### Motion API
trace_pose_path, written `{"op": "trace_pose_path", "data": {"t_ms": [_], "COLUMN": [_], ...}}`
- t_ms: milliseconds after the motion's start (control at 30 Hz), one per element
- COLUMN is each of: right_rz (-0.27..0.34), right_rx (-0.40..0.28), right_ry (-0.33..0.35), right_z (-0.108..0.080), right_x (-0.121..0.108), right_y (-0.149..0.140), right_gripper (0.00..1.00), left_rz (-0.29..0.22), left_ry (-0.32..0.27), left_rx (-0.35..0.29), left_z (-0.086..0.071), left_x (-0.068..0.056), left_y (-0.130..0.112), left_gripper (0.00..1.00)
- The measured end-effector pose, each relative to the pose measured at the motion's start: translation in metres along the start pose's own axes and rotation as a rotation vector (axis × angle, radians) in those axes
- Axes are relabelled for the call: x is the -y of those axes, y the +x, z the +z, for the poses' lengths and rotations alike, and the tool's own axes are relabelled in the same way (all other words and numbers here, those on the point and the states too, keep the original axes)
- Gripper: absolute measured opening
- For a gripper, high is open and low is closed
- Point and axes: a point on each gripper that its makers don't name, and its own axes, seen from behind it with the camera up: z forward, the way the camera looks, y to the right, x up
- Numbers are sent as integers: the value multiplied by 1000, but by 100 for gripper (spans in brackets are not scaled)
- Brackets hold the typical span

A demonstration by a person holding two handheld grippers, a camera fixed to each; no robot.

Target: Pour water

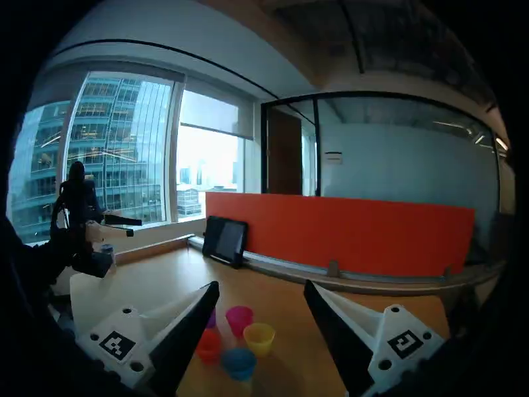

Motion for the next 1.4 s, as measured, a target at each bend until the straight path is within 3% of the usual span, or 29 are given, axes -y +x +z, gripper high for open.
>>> {"op": "trace_pose_path", "data": {"t_ms": [200,500,1400], "right_rz": [-16,-26,-63], "right_rx": [38,116,324], "right_ry": [46,86,150], "right_z": [4,9,32], "right_x": [8,15,24], "right_y": [-17,-52,-152], "right_gripper": [99,100,100], "left_rz": [6,5,-7], "left_ry": [-38,-56,-129], "left_rx": [25,113,312], "left_z": [4,13,38], "left_x": [-9,-9,-27], "left_y": [-17,-61,-164], "left_gripper": [99,99,99]}}
